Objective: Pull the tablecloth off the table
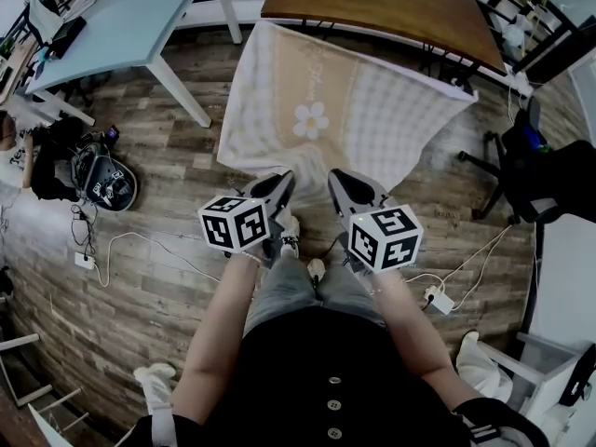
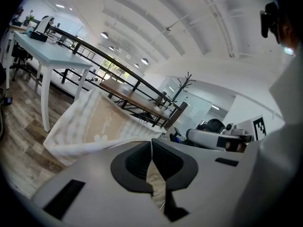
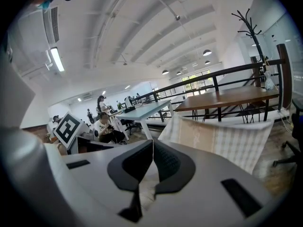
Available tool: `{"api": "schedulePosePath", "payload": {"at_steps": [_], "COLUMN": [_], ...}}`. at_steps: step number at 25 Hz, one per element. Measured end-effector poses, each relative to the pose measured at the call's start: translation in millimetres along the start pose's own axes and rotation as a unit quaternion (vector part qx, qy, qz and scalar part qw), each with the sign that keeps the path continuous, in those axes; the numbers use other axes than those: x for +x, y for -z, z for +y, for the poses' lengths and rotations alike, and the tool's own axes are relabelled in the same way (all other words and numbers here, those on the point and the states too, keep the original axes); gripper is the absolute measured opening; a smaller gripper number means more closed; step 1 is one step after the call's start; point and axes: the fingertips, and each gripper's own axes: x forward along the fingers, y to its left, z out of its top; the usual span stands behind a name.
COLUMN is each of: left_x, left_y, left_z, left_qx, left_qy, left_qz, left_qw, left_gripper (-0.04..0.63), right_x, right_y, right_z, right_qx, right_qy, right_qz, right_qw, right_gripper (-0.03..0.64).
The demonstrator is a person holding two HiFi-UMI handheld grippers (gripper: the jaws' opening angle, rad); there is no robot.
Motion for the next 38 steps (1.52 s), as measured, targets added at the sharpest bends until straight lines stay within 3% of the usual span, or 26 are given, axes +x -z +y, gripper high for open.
{"api": "schedulePosePath", "payload": {"at_steps": [5,11,19,38], "left_x": [-2,-9,-5,-7], "left_y": [26,38,46,46], "left_z": [8,22,16,13], "left_qx": [-0.011,-0.029,-0.028,-0.035], "left_qy": [-0.014,-0.035,-0.025,-0.026], "left_qz": [0.036,0.049,0.061,0.052], "left_qw": [0.9992,0.9978,0.9975,0.9977], "left_gripper": [0.015,0.015,0.015,0.015], "right_x": [-1,-1,0,3], "right_y": [0,0,0,9], "right_z": [1,0,0,4], "right_qx": [0.002,0.002,-0.002,-0.008], "right_qy": [0.002,0.002,0.001,-0.002], "right_qz": [-0.002,-0.002,-0.002,0.019], "right_qw": [1.000,1.000,1.000,1.000], "right_gripper": [0.028,0.028,0.028,0.026]}}
